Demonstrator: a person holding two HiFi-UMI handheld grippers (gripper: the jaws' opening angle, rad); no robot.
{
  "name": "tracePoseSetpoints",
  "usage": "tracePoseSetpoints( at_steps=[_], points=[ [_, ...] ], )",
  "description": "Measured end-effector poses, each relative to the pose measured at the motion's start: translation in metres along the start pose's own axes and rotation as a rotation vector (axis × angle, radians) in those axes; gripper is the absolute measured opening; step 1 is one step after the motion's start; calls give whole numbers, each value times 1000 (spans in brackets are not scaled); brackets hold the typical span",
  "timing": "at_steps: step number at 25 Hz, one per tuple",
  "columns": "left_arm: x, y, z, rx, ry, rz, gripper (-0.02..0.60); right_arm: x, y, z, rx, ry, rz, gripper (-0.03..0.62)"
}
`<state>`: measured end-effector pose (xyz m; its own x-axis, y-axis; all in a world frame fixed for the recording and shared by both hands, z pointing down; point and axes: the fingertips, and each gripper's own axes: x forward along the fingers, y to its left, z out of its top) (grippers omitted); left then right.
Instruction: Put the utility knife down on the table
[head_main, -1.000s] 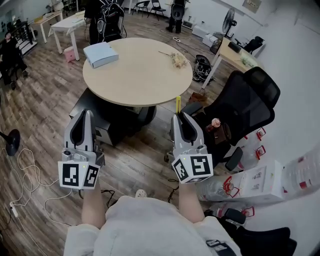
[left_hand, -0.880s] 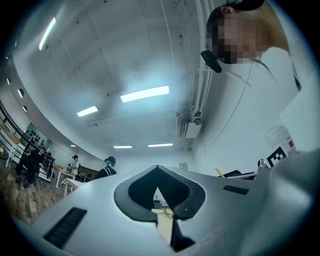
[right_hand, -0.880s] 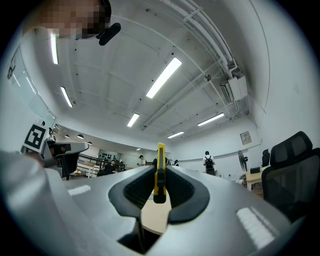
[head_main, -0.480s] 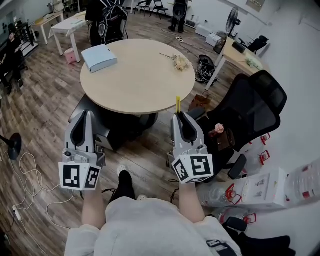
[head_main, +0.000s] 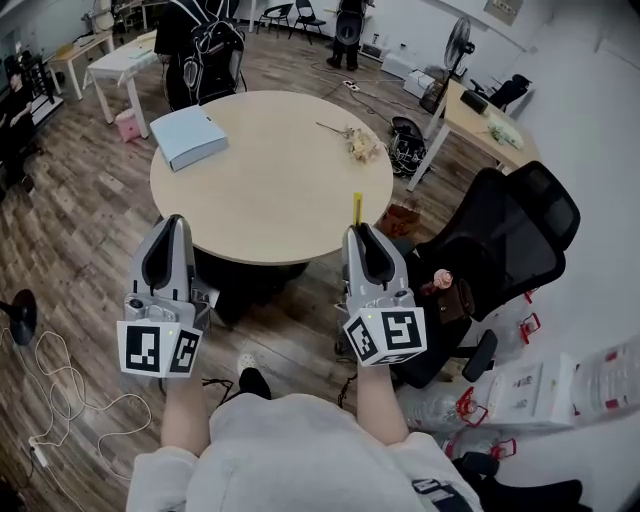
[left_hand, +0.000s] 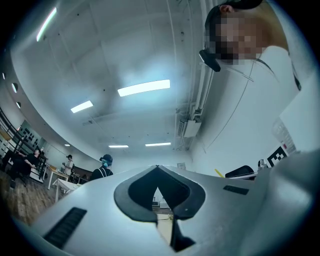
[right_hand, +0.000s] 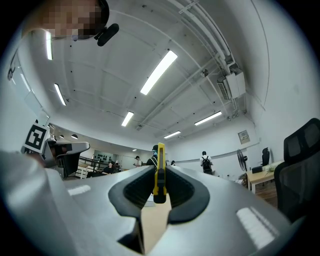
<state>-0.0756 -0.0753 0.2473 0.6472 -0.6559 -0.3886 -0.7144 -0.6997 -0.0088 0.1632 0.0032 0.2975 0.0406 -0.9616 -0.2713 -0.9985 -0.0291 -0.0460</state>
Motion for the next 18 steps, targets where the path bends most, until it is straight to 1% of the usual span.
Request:
tracePoseSetpoints(
  at_steps=[8, 18],
  points=[
    [65, 57, -19, 2, 3, -38, 8, 79, 3, -18, -5, 0, -25, 74],
    [124, 112, -50, -10, 16, -79, 8, 151, -2, -44, -2, 2, -79, 74]
  ],
)
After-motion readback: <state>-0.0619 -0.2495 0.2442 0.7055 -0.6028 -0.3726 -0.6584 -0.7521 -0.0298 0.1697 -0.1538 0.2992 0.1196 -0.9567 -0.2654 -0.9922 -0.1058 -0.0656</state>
